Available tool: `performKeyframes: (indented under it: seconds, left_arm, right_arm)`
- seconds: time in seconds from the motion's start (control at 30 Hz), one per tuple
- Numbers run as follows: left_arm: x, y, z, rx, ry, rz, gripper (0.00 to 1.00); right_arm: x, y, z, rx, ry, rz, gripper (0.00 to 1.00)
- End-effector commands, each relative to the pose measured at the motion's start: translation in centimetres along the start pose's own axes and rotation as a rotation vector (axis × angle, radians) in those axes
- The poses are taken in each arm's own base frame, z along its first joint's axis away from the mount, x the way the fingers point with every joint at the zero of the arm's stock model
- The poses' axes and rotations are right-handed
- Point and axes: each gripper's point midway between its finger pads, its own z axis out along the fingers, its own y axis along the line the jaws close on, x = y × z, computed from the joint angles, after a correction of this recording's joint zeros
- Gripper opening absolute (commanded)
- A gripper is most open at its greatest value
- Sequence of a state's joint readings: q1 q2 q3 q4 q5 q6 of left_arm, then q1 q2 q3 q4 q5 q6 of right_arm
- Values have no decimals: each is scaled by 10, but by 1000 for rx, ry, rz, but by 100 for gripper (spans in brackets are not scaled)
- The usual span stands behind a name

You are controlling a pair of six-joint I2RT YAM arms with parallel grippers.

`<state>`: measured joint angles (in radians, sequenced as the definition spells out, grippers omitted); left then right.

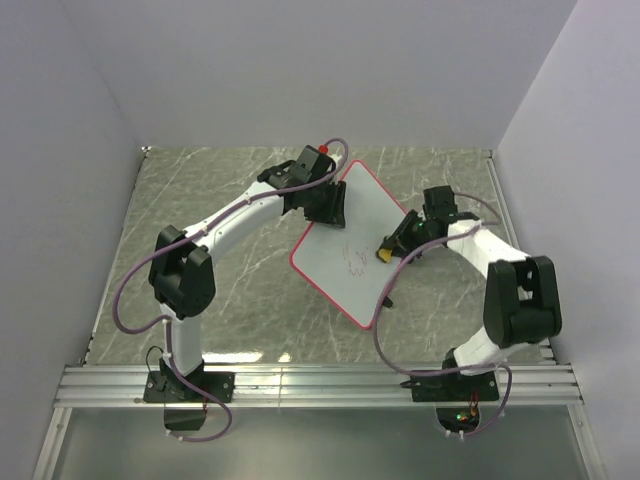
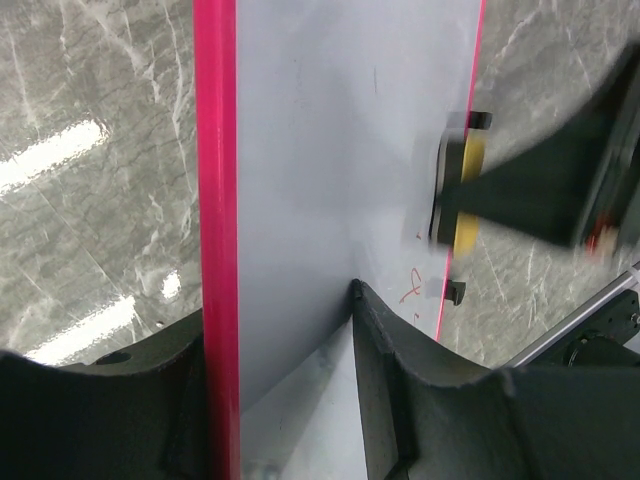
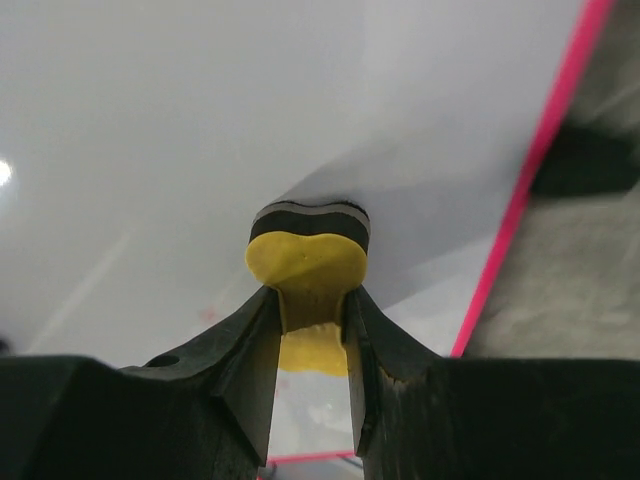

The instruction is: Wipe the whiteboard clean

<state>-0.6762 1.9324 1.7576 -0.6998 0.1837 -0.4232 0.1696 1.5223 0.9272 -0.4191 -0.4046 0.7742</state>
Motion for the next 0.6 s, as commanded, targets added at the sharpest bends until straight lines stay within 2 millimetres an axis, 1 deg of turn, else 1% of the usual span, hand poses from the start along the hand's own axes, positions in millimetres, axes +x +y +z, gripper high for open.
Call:
performKeyframes:
  seconds: [0.0, 0.03, 0.07, 0.1, 0.2, 0.3, 0.33, 0.37, 0.4, 0.43, 0.47, 0.5, 0.53, 0.57]
  left_arm:
    - [48, -20, 4, 21, 129, 90, 0]
    - [49, -21, 4, 21, 130, 89, 0]
    - [50, -20, 4, 21, 131, 89, 0]
    - [52, -20, 3, 20, 134, 90, 0]
    - [55, -19, 2, 18, 140, 91, 0]
    - [55, -19, 2, 17, 141, 97, 0]
    - [54, -19, 2, 15, 139, 96, 0]
    - [54, -19, 3, 15, 139, 96, 0]
    - [54, -19, 4, 15, 141, 99, 0]
    - [54, -19, 5, 14, 143, 100, 0]
    - [52, -20, 5, 16, 139, 100, 0]
    - [53, -19, 7, 14, 143, 101, 0]
    - [52, -19, 8, 15, 143, 104, 0]
    - [52, -19, 9, 13, 146, 104, 0]
  right_arm:
    - [-46, -17, 11, 56, -63, 30, 0]
    - [-57, -10, 11, 38, -75, 27, 0]
    - [-61, -13, 18, 49, -65, 41, 0]
    - [-70, -6, 18, 36, -80, 39, 0]
    - [-75, 4, 25, 2, -66, 57, 0]
    - [-70, 17, 22, -35, -62, 54, 0]
    - [-61, 19, 22, -36, -52, 43, 0]
    - [-56, 26, 17, -54, -56, 25, 0]
    - [-50, 29, 15, -63, -48, 15, 0]
    - [-33, 29, 17, -60, -20, -3, 0]
    - [-26, 36, 10, -77, -23, -21, 0]
    - [-13, 31, 10, -73, 0, -25, 0]
    - [-4, 33, 8, -80, 8, -36, 0]
    - [7, 39, 1, -104, 11, -53, 0]
